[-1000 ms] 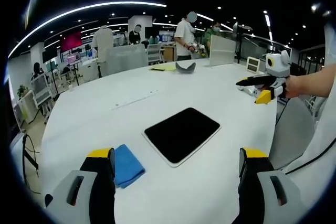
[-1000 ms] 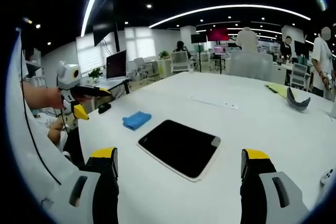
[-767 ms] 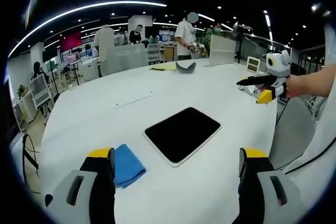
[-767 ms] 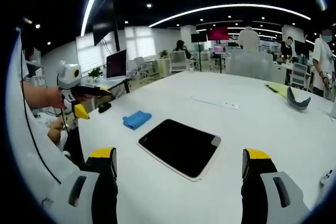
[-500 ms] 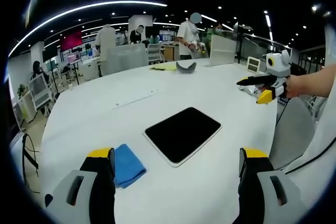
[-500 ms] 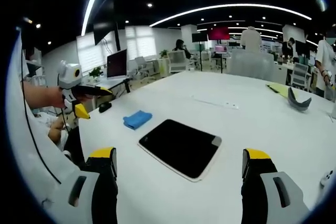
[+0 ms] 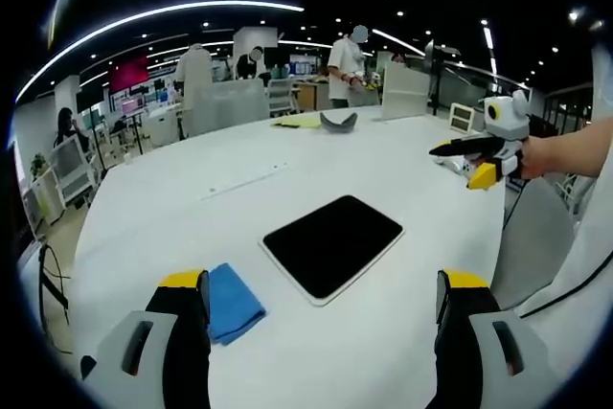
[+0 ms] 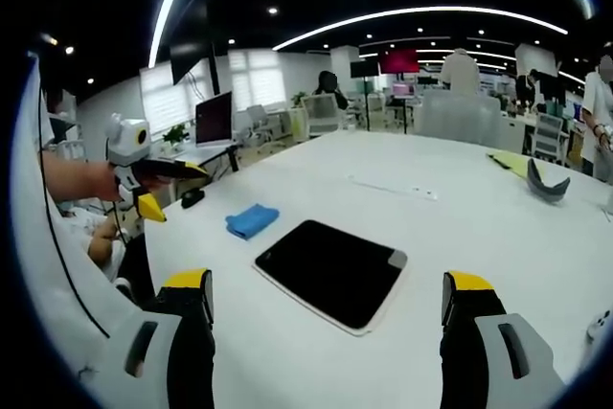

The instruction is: Wipe the mirror surface with the cleaning cloth until all visible marks leave the cleaned area.

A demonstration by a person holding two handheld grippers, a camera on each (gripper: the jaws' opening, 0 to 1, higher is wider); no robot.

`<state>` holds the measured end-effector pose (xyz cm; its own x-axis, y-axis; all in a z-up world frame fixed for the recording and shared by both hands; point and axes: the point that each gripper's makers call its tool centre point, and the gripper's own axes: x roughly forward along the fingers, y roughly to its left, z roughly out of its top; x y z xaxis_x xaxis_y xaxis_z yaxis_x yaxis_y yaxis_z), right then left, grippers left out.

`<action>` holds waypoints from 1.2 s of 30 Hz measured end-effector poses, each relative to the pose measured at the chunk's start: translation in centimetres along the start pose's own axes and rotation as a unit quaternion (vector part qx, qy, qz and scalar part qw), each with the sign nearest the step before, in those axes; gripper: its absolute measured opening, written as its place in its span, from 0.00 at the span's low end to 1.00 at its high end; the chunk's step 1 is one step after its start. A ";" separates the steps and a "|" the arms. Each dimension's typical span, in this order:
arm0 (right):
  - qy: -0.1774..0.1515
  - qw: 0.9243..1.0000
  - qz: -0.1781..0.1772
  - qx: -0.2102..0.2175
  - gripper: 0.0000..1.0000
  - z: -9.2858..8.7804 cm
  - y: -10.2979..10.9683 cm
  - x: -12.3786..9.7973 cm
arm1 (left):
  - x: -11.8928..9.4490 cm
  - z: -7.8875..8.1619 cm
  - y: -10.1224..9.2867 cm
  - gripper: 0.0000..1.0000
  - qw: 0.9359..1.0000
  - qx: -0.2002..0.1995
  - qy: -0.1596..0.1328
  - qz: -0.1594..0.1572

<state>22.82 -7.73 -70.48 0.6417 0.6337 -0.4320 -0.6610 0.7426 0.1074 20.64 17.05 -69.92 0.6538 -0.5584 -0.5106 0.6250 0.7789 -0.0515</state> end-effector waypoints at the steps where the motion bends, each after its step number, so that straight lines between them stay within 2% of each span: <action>1: 0.000 1.000 0.000 0.001 1.00 0.0 0.0 0.0 | 0.1 0.0 0.1 0.99 1.000 -0.002 -0.001 -0.003; 11: 0.001 1.000 0.000 0.005 1.00 -0.1 0.0 0.2 | 1.1 -1.1 0.8 0.99 1.000 -0.006 0.013 -0.005; 21: 0.000 1.000 -0.003 0.007 1.00 0.1 0.2 0.4 | 2.2 -2.0 2.5 0.99 1.000 -0.014 0.023 -0.006; 36: 0.023 1.000 -0.016 0.012 1.00 -0.5 0.1 1.1 | 3.7 -3.8 5.7 0.99 0.999 -0.029 0.031 0.000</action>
<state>23.27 -7.09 -71.34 0.6430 0.5997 -0.4763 -0.6306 0.7675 0.1151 25.02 20.49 -75.35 0.6246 -0.5408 -0.5634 0.5985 0.7949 -0.0996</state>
